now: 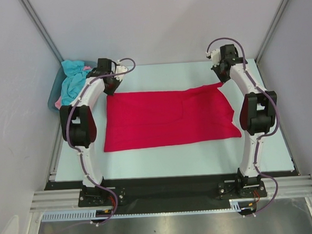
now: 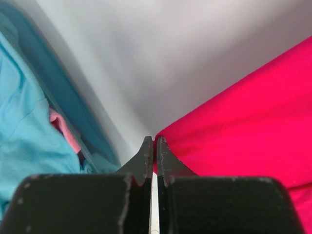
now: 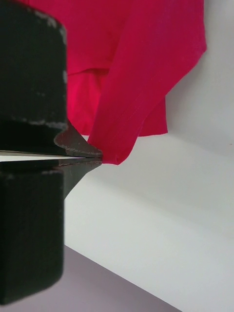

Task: Fold and stack the t-shirts
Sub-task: Fold the tshirt

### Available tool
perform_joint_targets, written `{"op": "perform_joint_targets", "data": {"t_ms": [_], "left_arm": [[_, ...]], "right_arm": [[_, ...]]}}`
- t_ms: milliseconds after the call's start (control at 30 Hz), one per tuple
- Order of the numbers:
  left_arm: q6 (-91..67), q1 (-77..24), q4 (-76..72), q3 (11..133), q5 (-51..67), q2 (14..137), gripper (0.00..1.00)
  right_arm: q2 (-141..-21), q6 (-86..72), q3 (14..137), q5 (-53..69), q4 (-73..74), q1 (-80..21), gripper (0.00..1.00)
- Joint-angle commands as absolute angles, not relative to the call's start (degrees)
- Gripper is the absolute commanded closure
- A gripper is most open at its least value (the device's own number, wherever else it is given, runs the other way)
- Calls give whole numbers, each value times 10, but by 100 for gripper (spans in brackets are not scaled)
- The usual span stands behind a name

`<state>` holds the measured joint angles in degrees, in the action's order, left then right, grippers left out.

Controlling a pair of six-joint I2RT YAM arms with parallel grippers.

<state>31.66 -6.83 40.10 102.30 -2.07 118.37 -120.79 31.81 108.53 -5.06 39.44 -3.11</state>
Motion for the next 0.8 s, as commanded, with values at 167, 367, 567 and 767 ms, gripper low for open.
{"op": "perform_joint_targets", "data": {"t_ms": [167,367,567,767], "left_arm": [[367,-52,374,1017,-44,1131,100],[403,-53,382,1008,-22,1116,100],[438,-54,403,991,-4,1104,100],[496,-68,408,940,9,1080,100]], "right_arm": [[-1147,344,1071,-34,414,-24,100],[-1137,363,1079,-6,458,-24,100],[-1131,382,1086,32,512,-24,100],[-1129,403,1095,54,570,-24,100]]}}
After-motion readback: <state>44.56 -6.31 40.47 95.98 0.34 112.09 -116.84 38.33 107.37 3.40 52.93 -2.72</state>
